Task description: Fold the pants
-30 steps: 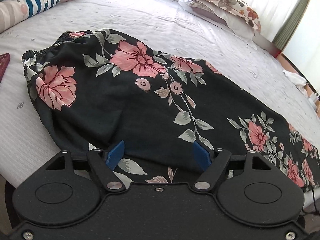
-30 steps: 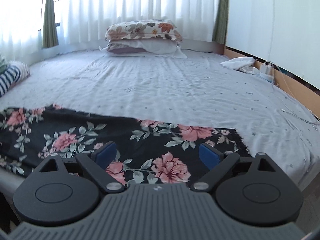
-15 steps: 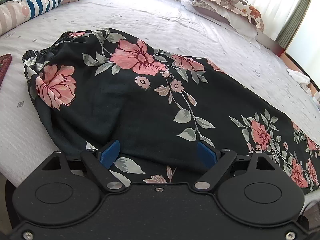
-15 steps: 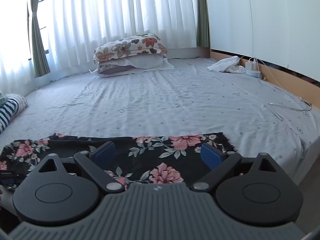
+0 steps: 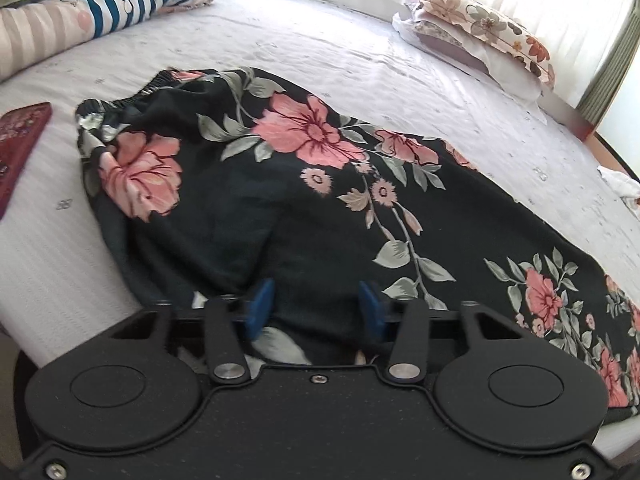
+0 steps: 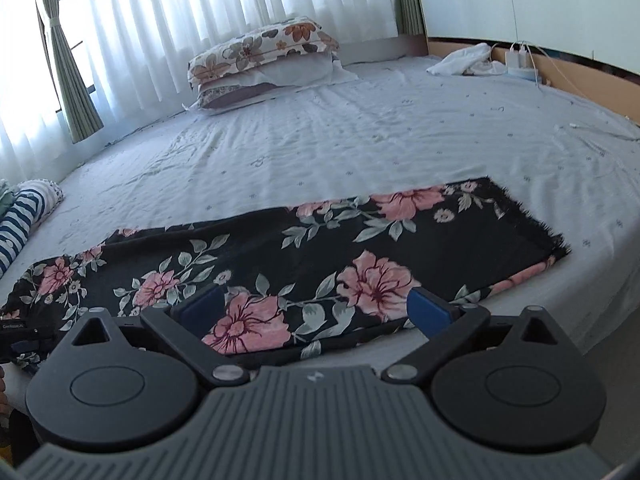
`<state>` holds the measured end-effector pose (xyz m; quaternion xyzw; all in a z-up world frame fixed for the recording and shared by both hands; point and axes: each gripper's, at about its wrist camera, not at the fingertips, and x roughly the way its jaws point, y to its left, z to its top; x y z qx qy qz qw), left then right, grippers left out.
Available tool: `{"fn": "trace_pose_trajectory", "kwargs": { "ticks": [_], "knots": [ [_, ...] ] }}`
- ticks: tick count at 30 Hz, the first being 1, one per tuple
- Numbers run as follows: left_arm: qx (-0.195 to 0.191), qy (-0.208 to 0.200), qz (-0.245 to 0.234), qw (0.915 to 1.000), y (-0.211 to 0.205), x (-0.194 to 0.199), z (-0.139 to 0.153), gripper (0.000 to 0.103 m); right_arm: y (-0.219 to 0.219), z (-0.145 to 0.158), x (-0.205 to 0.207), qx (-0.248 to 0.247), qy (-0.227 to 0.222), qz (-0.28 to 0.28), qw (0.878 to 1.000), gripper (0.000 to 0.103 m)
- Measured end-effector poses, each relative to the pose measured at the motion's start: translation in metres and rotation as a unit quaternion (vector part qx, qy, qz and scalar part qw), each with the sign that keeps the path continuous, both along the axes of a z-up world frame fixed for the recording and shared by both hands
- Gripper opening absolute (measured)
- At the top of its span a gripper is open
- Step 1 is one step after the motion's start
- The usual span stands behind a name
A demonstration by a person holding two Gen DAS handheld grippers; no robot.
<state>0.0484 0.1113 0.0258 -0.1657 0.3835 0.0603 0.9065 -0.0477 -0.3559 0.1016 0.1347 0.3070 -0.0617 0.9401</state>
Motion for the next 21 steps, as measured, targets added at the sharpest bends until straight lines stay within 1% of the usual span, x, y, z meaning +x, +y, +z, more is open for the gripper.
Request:
{"fn": "trace_pose_trajectory", "kwargs": {
  "ticks": [5, 6, 8, 10, 12, 14, 16, 17, 19, 21],
  "knots": [
    [-0.031, 0.004, 0.000, 0.9995, 0.009, -0.003, 0.002, 0.040, 0.026, -0.029, 0.018, 0.011, 0.028, 0.026, 0.999, 0.103],
    [-0.038, 0.004, 0.001, 0.9993, 0.011, -0.002, 0.002, 0.040, 0.035, -0.033, 0.021, 0.008, 0.032, 0.031, 0.999, 0.103],
    [-0.042, 0.003, 0.009, 0.9991, 0.011, -0.001, 0.000, 0.041, 0.054, -0.040, 0.026, -0.016, 0.037, 0.035, 0.999, 0.103],
    [-0.030, 0.002, 0.007, 0.9995, 0.005, 0.001, -0.002, 0.046, 0.077, -0.045, 0.028, -0.051, 0.034, 0.047, 0.997, 0.103],
    [-0.010, 0.005, -0.003, 0.9999, -0.003, 0.003, -0.001, 0.055, 0.102, -0.047, 0.030, -0.090, 0.027, 0.069, 0.993, 0.103],
    [0.009, 0.011, -0.006, 0.9999, -0.010, 0.006, 0.000, 0.058, 0.122, -0.050, 0.031, -0.114, 0.020, 0.090, 0.989, 0.103],
    [0.019, 0.015, -0.006, 0.9997, -0.014, 0.008, -0.001, 0.058, 0.139, -0.052, 0.034, -0.128, 0.018, 0.109, 0.986, 0.103],
    [0.021, 0.015, -0.004, 0.9997, -0.014, 0.008, -0.001, 0.056, 0.146, -0.053, 0.036, -0.131, 0.018, 0.118, 0.984, 0.103],
    [0.033, 0.017, 0.002, 0.9993, -0.015, 0.009, -0.001, 0.046, 0.157, -0.056, 0.038, -0.135, 0.018, 0.132, 0.982, 0.103],
    [0.055, 0.026, 0.012, 0.9981, -0.015, 0.008, -0.001, 0.022, 0.167, -0.058, 0.039, -0.136, 0.017, 0.144, 0.980, 0.103]
  ]
}}
